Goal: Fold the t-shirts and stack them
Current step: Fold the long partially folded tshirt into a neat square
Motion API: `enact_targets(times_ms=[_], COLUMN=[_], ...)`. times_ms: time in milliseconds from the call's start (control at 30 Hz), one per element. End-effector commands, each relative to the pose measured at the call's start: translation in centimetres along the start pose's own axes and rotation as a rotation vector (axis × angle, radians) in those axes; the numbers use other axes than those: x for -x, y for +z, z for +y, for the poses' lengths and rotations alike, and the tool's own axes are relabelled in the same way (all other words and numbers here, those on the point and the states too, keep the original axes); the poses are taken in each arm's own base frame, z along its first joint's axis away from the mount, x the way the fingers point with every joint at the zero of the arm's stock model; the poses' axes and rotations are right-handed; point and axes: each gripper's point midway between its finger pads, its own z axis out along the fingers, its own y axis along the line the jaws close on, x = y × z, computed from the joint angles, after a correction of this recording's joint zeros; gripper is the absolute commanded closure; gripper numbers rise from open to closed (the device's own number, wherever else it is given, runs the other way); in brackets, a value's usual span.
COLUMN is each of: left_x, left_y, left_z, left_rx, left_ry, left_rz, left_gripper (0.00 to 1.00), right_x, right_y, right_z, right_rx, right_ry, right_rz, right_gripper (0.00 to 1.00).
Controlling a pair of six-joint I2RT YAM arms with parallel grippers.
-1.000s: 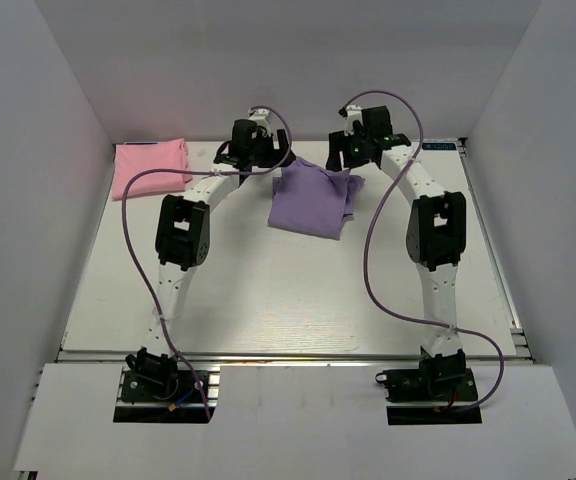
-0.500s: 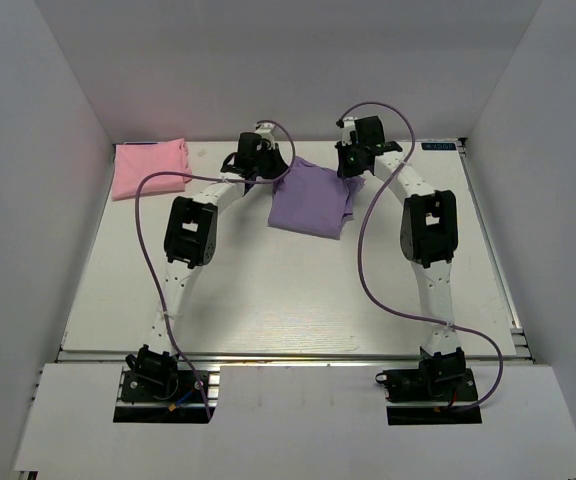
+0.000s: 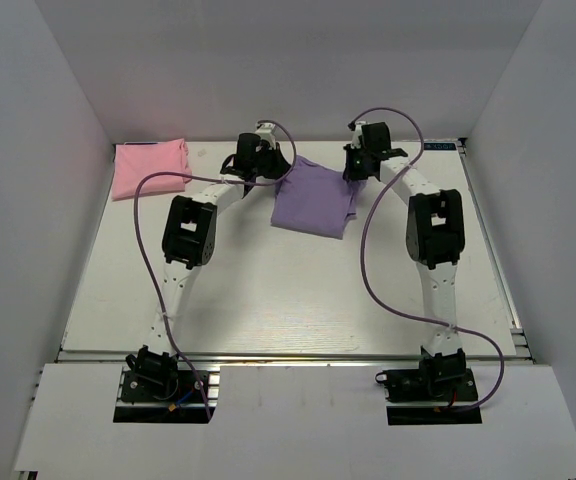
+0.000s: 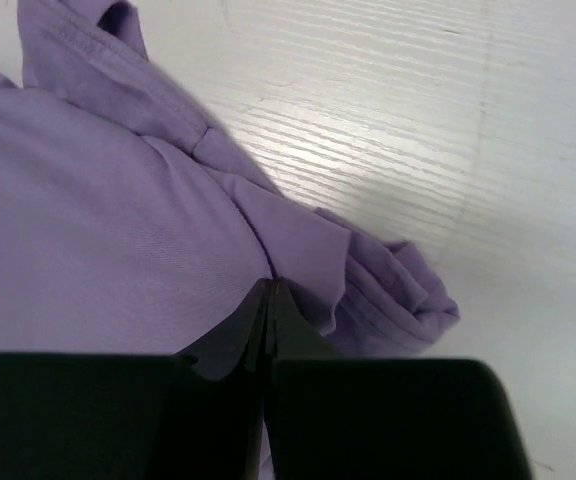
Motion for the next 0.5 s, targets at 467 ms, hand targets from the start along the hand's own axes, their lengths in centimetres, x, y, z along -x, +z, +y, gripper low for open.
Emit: enact_targets(times_ms=[467], left_x=[7.2], left_y=[-3.5], left_z=[-3.8], left_rx=[-0.058], left_ry=[0.105], left_rz=[-0.180], left_gripper=[1.00], right_x=[4.3], right_y=[-6.3], right_z=[-5.8], right_rx=[-0.072], right_ry=[0.201], right_rz=[-0.192], right_gripper=[1.00])
